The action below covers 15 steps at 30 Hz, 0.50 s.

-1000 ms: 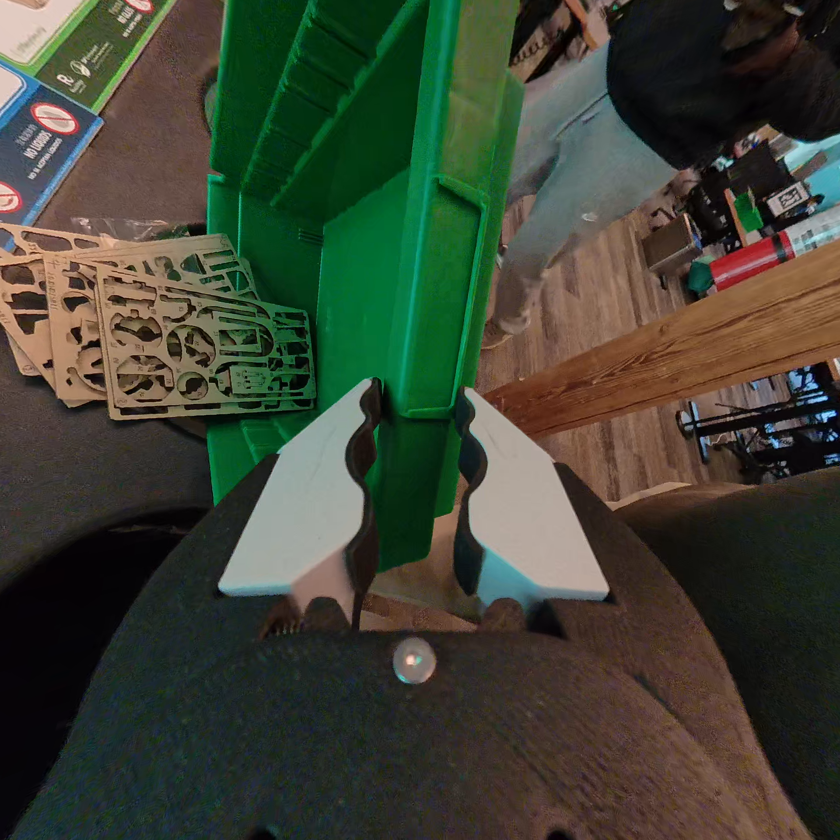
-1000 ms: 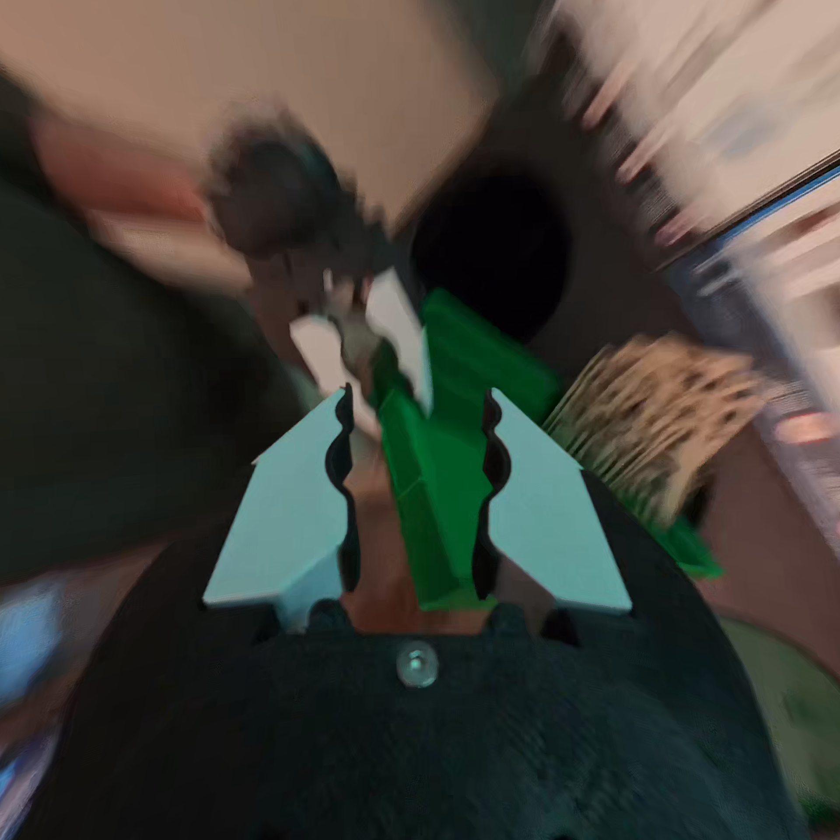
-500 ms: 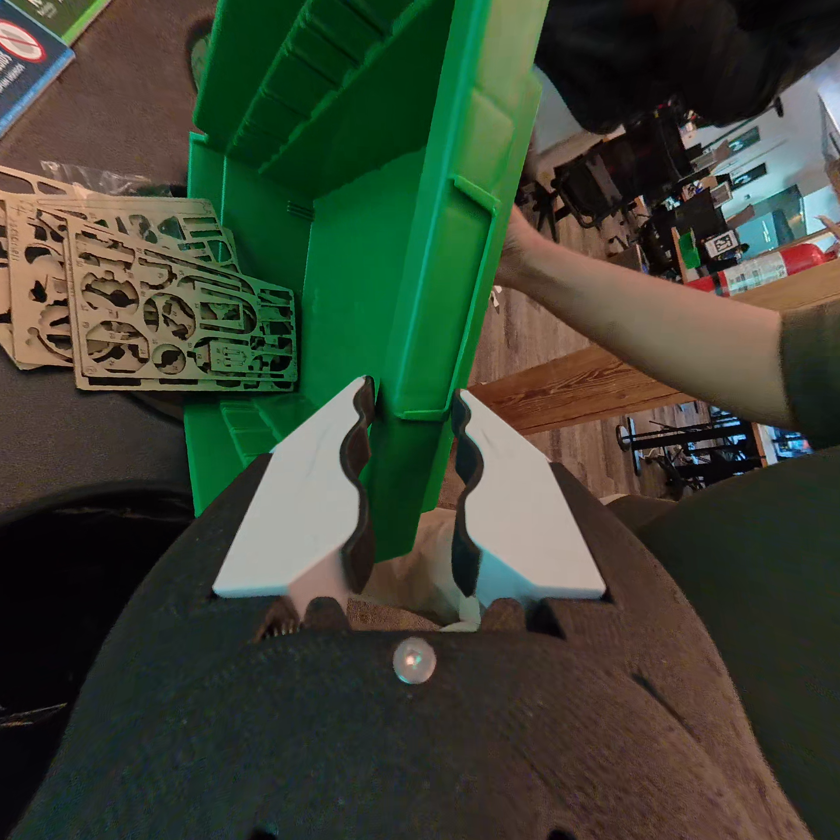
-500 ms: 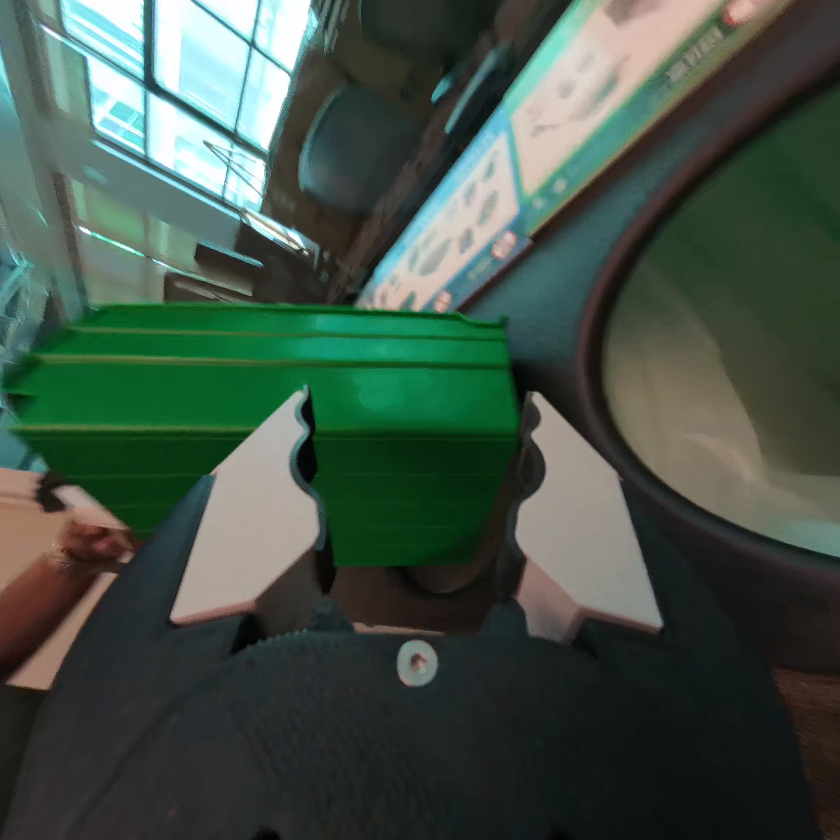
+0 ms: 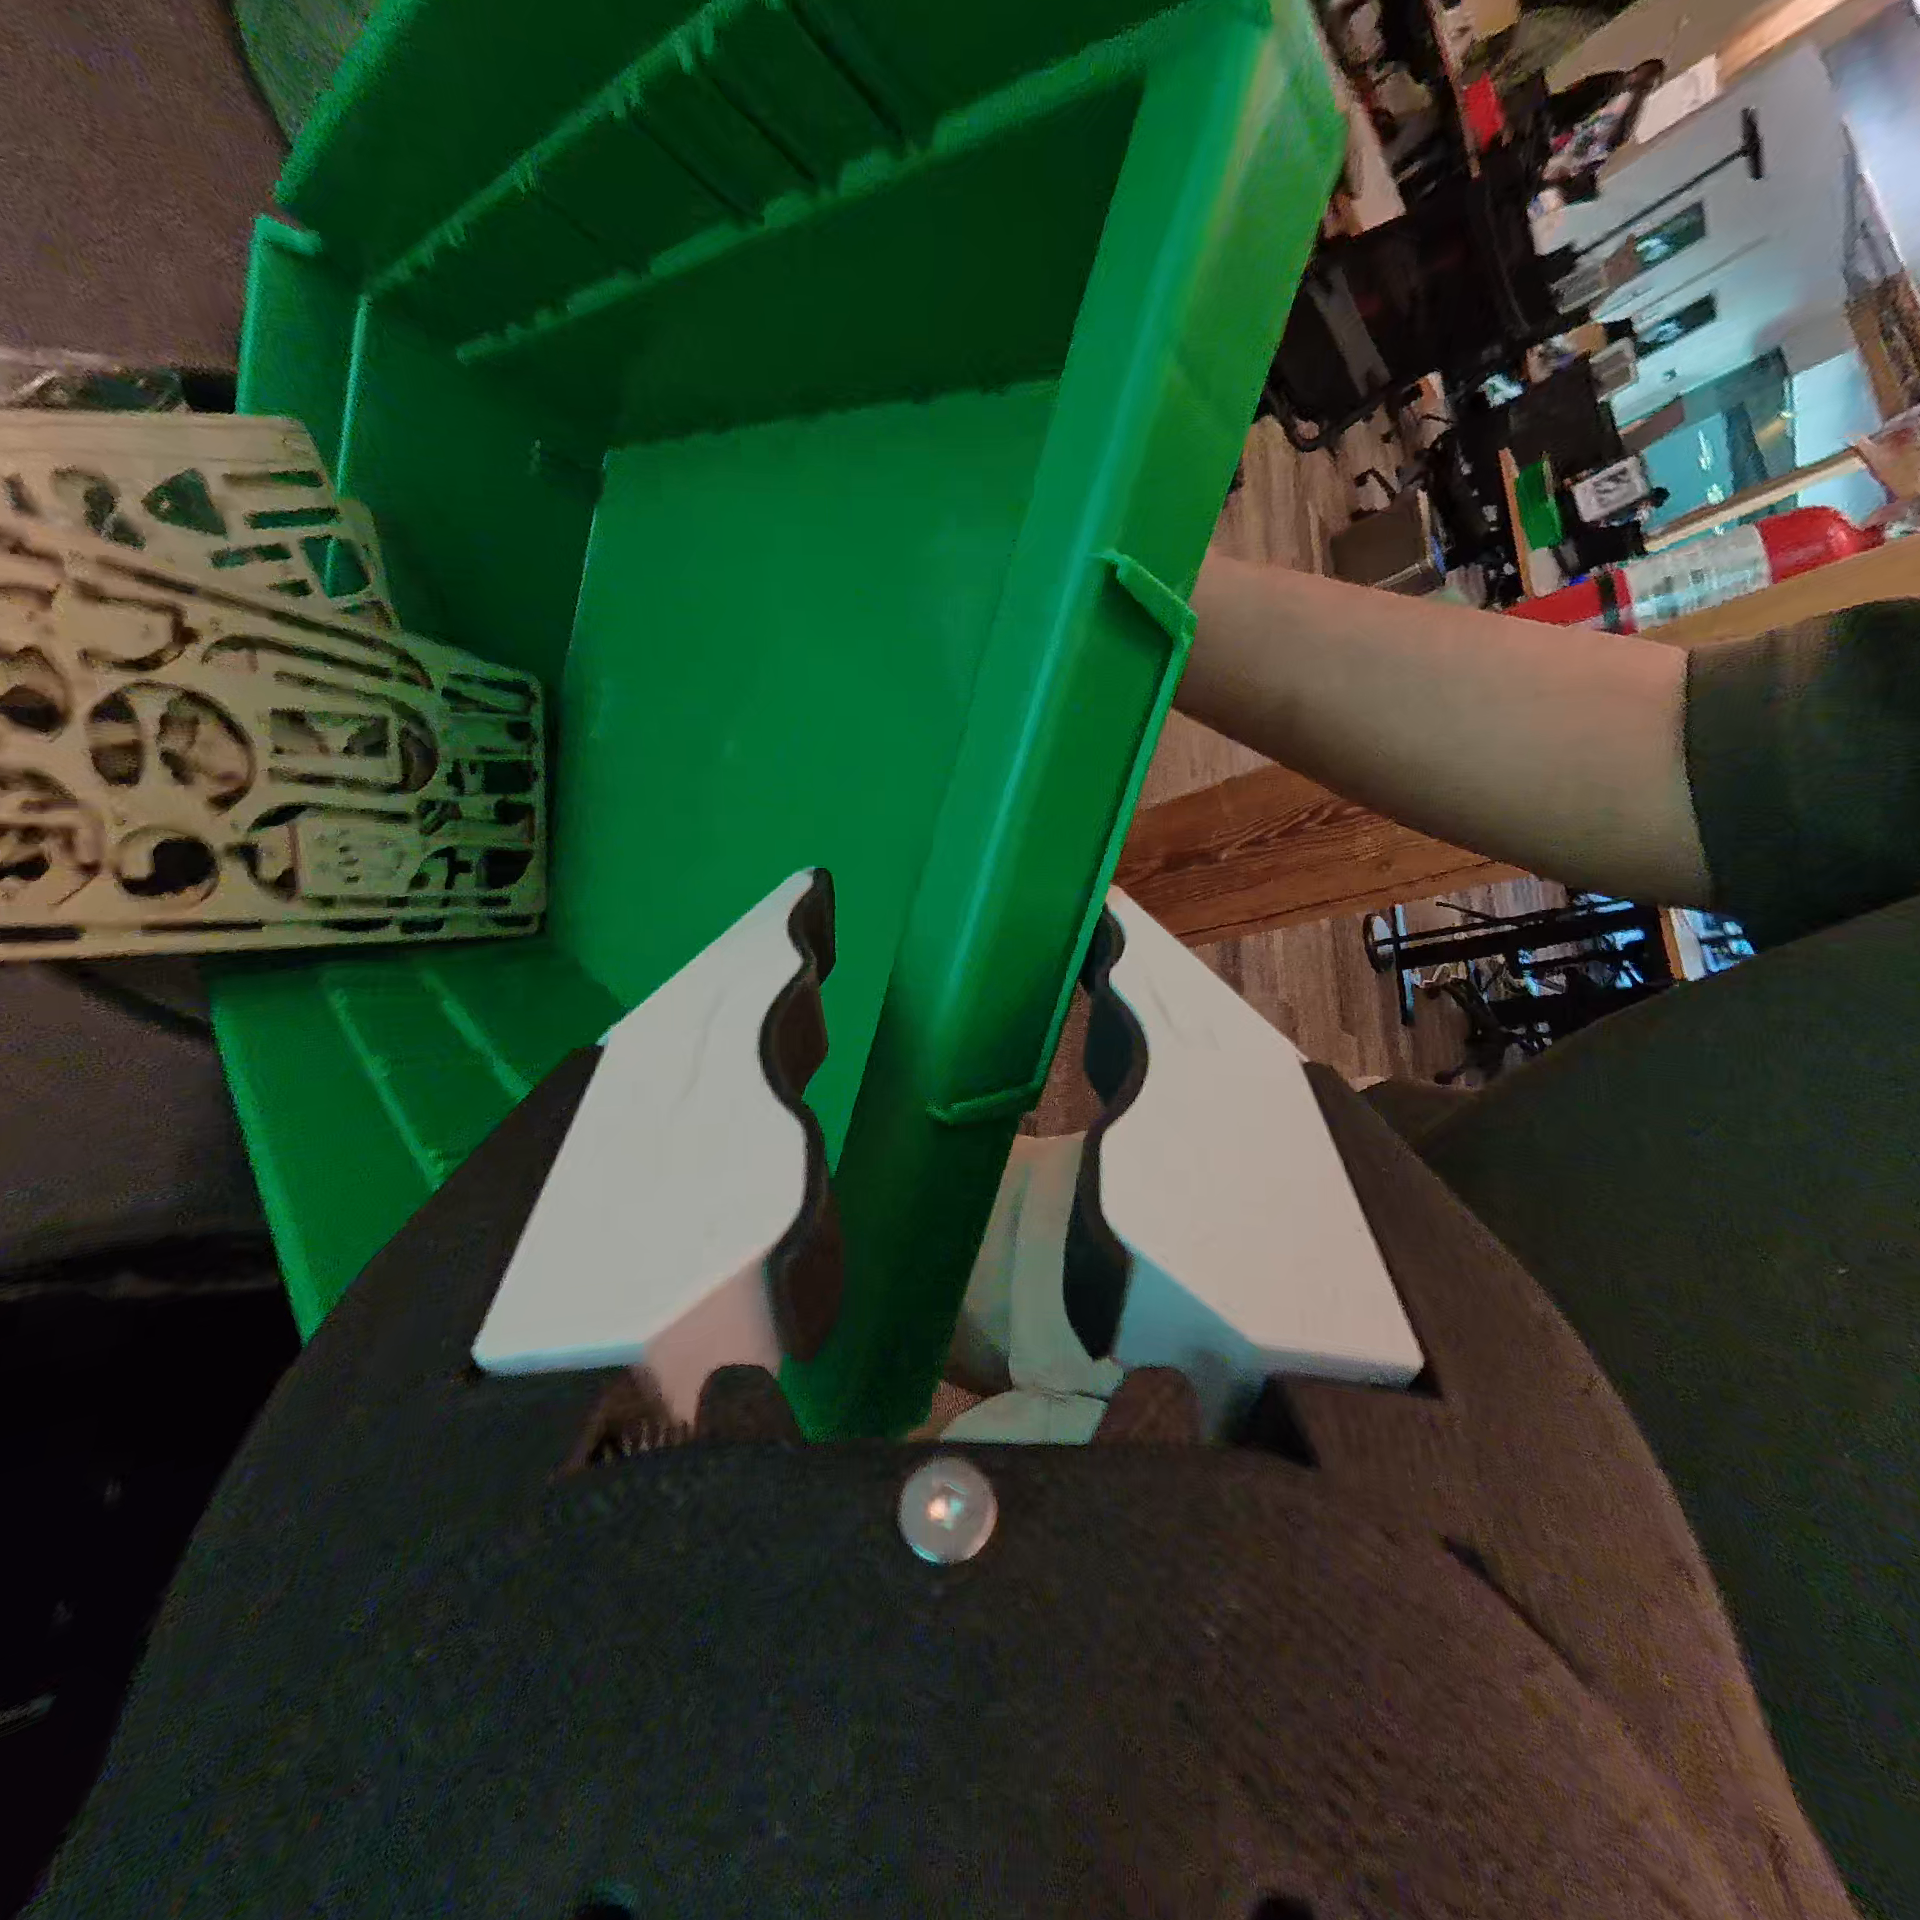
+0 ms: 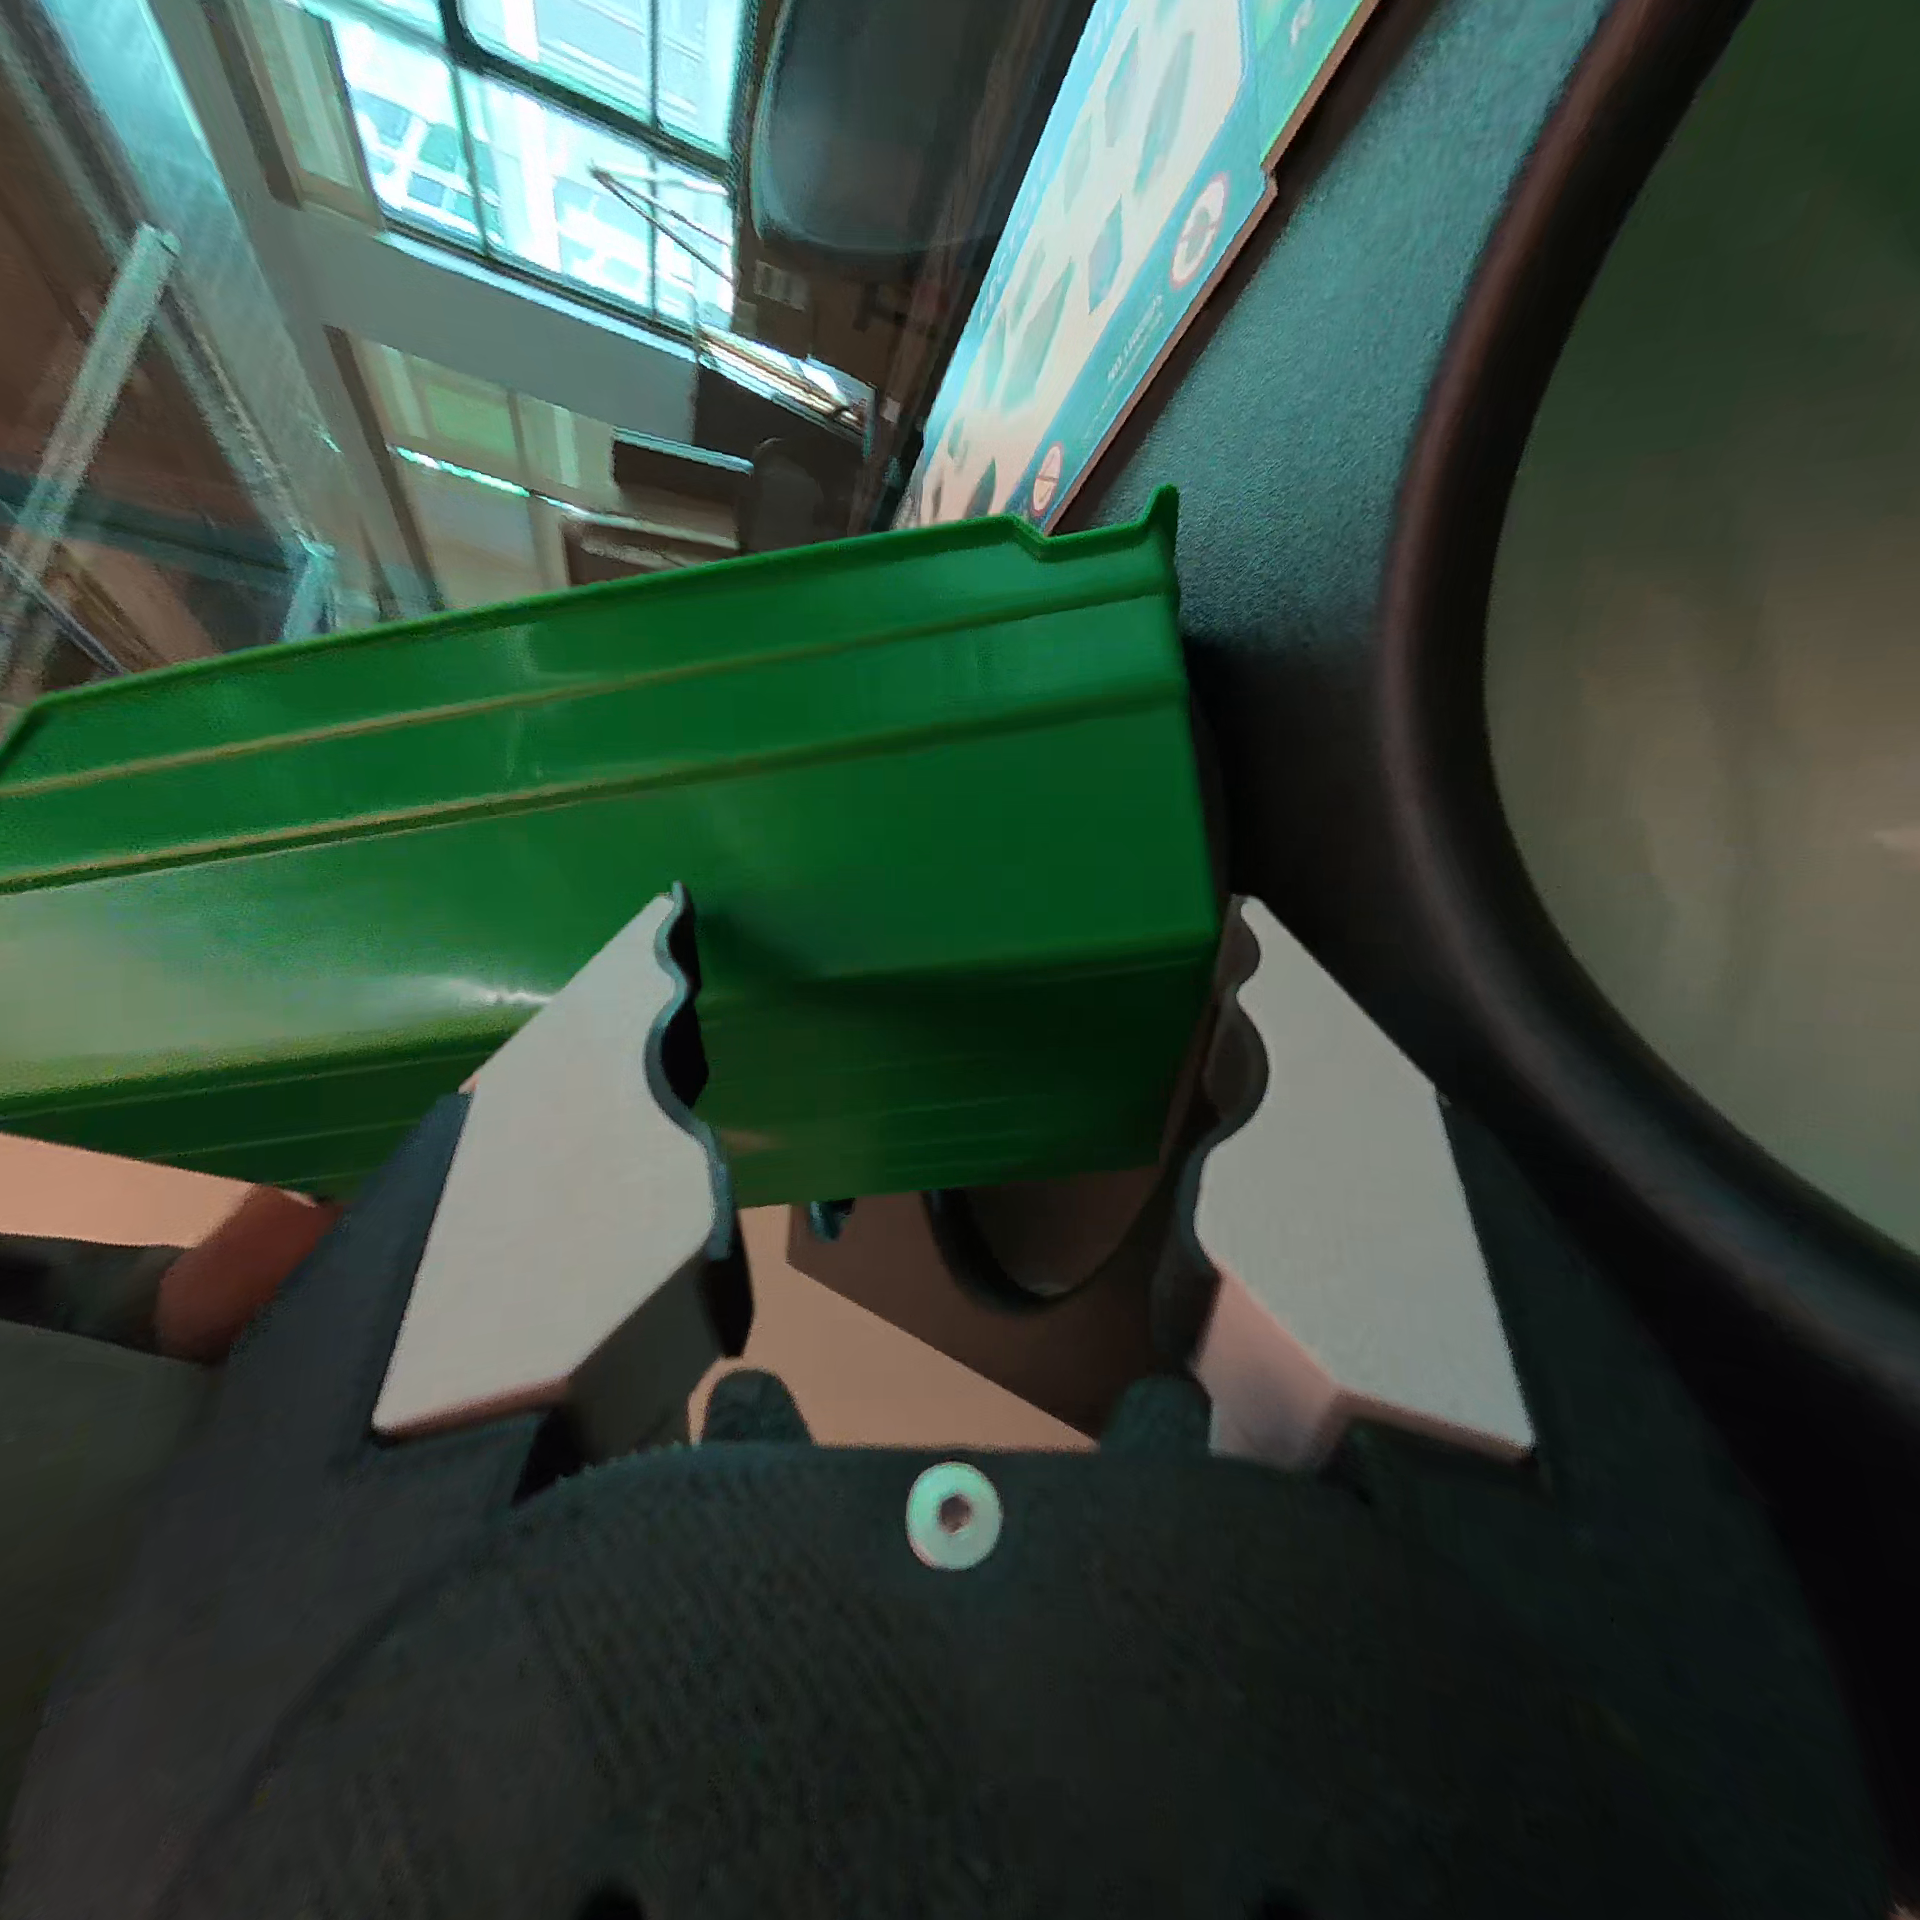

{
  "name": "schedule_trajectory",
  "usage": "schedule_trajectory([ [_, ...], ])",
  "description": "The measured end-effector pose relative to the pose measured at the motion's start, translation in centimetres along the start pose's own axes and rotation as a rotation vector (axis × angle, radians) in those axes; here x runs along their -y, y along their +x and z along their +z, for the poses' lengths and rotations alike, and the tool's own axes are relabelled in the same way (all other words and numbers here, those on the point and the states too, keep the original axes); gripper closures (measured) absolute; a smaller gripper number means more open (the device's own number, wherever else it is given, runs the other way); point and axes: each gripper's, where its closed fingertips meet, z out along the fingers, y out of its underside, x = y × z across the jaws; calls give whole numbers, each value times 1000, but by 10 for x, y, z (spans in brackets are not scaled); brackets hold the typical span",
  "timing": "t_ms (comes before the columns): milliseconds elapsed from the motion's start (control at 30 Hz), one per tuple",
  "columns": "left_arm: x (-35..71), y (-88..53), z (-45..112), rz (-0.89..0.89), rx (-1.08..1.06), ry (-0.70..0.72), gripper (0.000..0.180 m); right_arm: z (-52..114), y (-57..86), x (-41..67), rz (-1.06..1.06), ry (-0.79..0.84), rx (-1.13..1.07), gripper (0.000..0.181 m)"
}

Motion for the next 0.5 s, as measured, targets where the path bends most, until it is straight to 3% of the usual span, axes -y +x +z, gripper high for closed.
schedule_trajectory([
  [100, 15, 16, 1, 4, -101, 44, 154, -3, -1, 4, 85, 55, 82, 87],
  [333, 35, 25, -7, -52, -186, 66, 157, -6, -10, 13, 100, 117, 119, 97],
  [500, 51, 35, -26, -108, -263, 181, 158, -11, -38, 28, 41, 132, 140, 100],
])
